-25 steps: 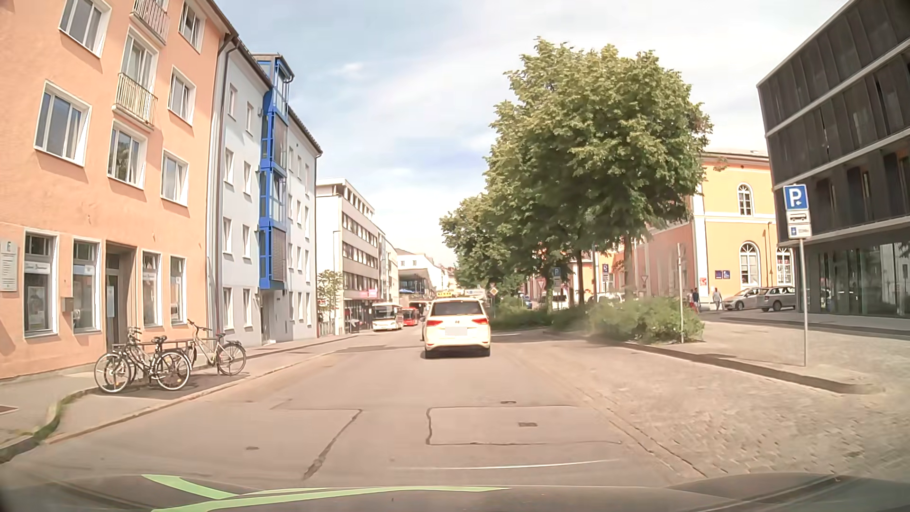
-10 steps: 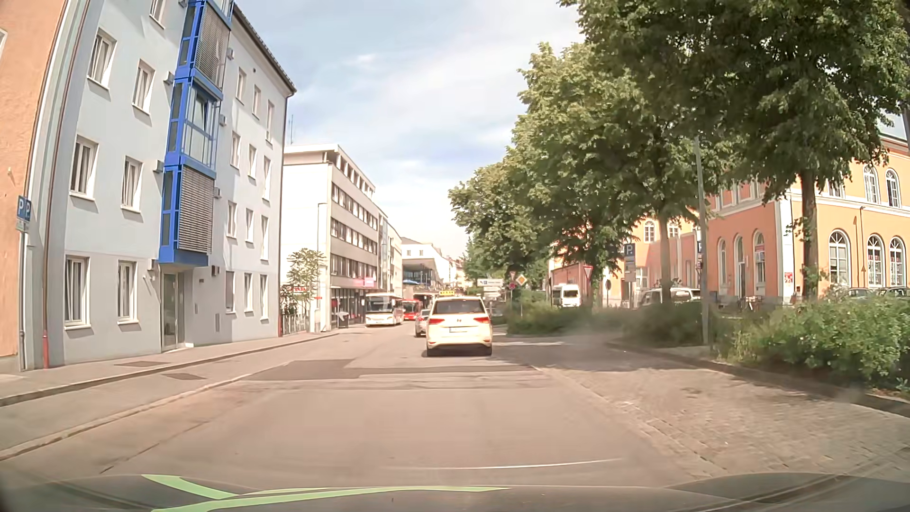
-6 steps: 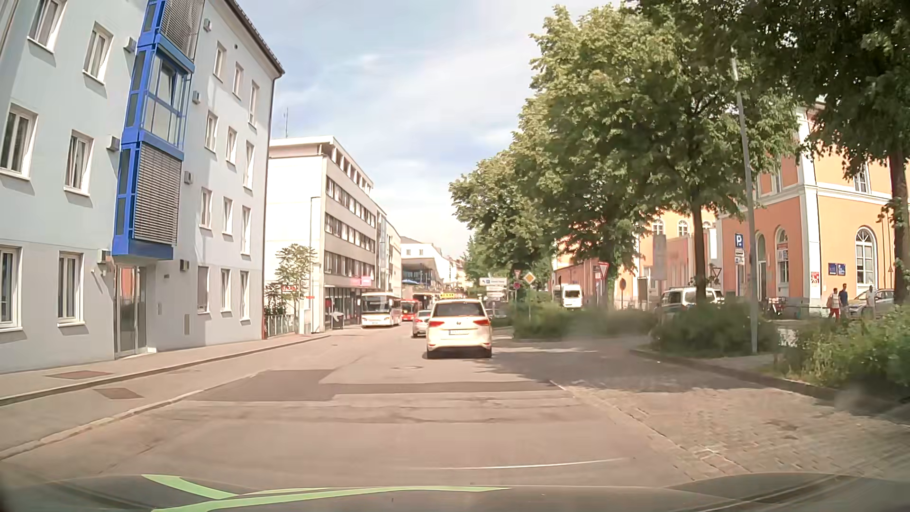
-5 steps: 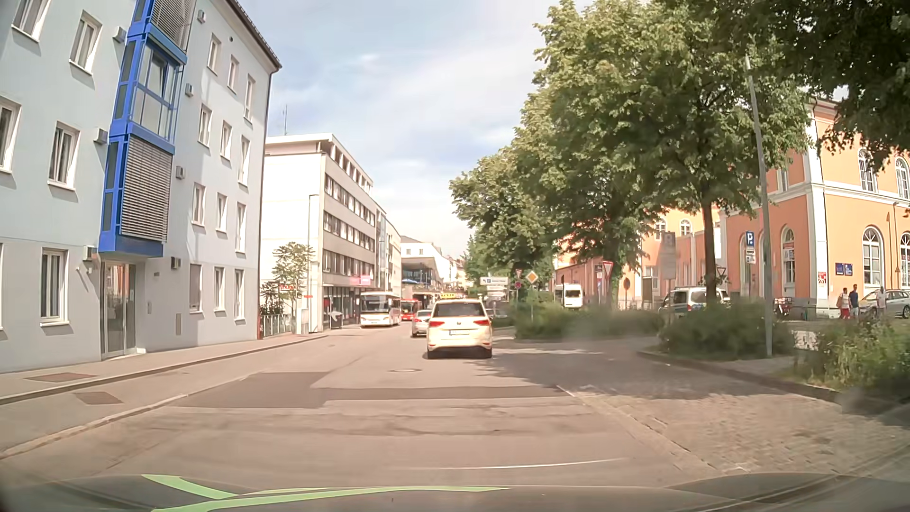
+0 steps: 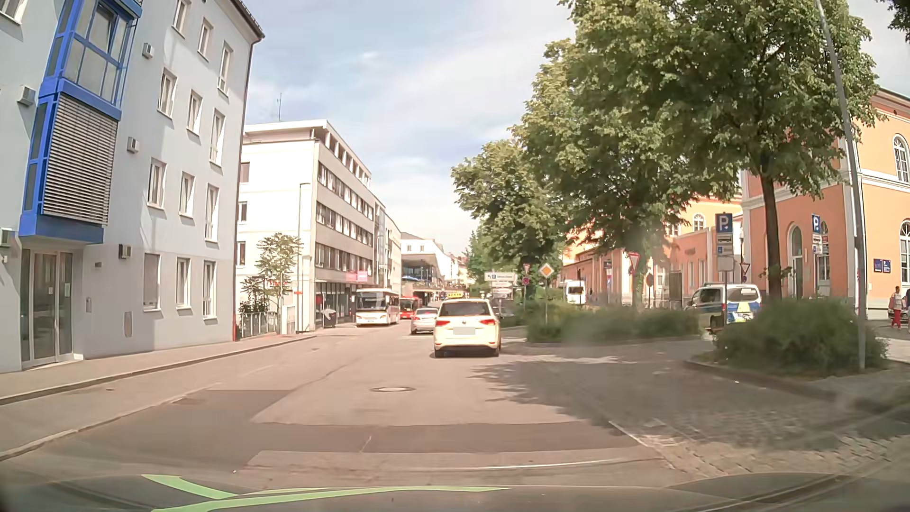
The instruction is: Follow the waypoints while adhering to traffic rules and regulations
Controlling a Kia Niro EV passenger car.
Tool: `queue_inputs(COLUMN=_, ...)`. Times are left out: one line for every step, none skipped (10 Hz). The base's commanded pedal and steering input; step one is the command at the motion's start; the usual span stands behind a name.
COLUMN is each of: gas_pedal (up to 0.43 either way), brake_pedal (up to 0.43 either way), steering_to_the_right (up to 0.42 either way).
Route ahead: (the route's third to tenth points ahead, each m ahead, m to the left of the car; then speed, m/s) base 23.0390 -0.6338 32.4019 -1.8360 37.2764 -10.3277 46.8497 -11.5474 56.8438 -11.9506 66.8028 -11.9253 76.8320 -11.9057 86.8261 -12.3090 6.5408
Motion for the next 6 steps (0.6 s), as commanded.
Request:
queue_inputs(gas_pedal=0.0, brake_pedal=0.0, steering_to_the_right=-0.005)
queue_inputs(gas_pedal=0.0, brake_pedal=0.0, steering_to_the_right=-0.005)
queue_inputs(gas_pedal=0.0, brake_pedal=0.0, steering_to_the_right=-0.005)
queue_inputs(gas_pedal=0.0, brake_pedal=0.0, steering_to_the_right=-0.005)
queue_inputs(gas_pedal=0.0, brake_pedal=0.0, steering_to_the_right=-0.005)
queue_inputs(gas_pedal=0.0, brake_pedal=0.0, steering_to_the_right=-0.005)
